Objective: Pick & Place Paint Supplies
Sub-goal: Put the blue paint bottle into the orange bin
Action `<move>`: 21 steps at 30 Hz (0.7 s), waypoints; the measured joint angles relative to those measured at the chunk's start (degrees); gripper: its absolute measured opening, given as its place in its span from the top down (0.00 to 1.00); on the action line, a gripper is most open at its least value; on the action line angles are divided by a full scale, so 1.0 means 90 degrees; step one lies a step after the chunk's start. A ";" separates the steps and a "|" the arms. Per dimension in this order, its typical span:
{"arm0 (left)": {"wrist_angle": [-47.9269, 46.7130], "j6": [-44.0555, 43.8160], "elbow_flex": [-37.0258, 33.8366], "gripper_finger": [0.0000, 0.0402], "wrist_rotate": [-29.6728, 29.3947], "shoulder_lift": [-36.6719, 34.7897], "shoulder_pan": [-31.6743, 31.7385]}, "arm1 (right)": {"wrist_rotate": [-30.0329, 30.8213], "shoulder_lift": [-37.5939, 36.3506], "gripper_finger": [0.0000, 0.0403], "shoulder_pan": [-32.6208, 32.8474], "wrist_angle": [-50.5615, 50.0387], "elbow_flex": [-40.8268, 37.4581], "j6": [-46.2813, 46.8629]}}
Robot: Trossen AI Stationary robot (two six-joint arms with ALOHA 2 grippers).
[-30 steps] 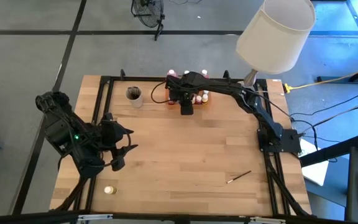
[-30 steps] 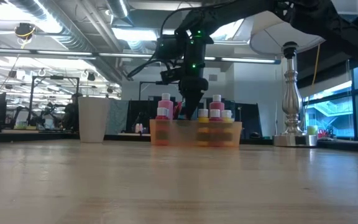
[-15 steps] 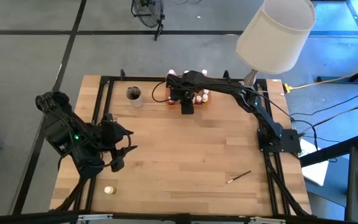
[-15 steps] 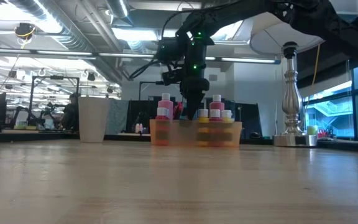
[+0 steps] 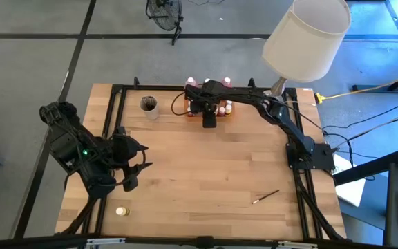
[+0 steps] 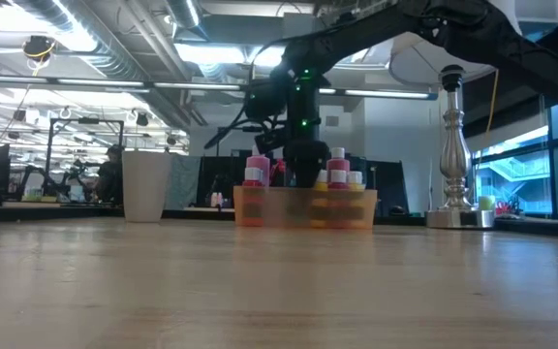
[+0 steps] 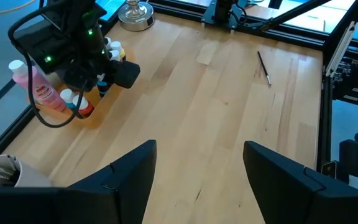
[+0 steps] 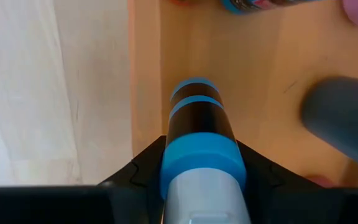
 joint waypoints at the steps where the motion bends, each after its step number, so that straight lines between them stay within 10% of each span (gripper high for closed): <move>1: 0.0000 0.0000 0.0000 0.41 0.0000 0.0000 0.0000 | -0.0002 0.0004 0.66 -0.0002 0.0000 -0.0001 0.0000; 21: 0.0000 0.0121 0.0000 0.41 0.0000 0.0000 0.0000 | -0.0015 0.0007 0.63 0.0003 -0.0015 -0.0003 -0.0004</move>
